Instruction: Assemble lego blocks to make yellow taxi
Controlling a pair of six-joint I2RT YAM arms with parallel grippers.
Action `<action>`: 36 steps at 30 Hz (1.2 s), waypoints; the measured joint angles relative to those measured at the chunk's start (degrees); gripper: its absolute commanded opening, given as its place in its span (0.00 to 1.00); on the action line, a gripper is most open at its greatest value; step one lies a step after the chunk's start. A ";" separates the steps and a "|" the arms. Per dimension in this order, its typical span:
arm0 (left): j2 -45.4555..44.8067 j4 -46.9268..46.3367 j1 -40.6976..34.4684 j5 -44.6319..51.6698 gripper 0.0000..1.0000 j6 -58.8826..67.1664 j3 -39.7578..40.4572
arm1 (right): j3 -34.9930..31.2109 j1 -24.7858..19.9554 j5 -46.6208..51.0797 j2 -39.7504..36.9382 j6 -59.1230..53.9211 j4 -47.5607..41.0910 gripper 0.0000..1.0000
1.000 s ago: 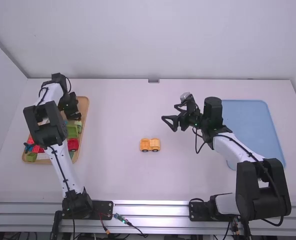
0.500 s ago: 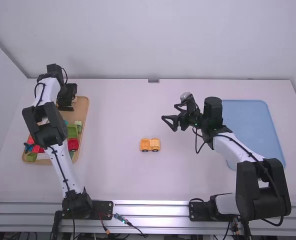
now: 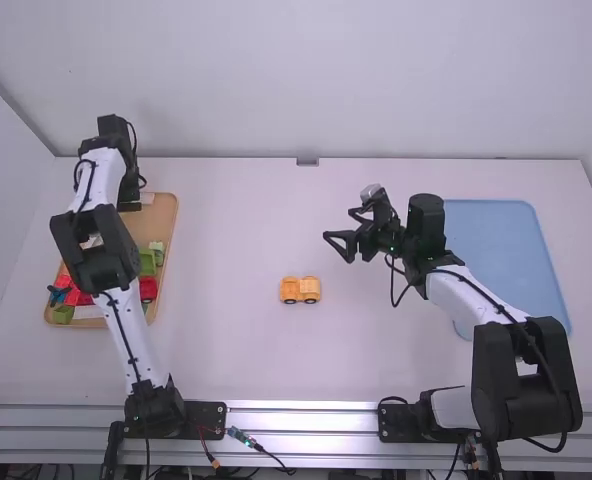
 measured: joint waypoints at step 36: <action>-0.85 10.01 0.87 -1.46 0.93 -20.57 -15.28 | 0.00 0.00 -0.09 0.02 0.00 -0.17 1.00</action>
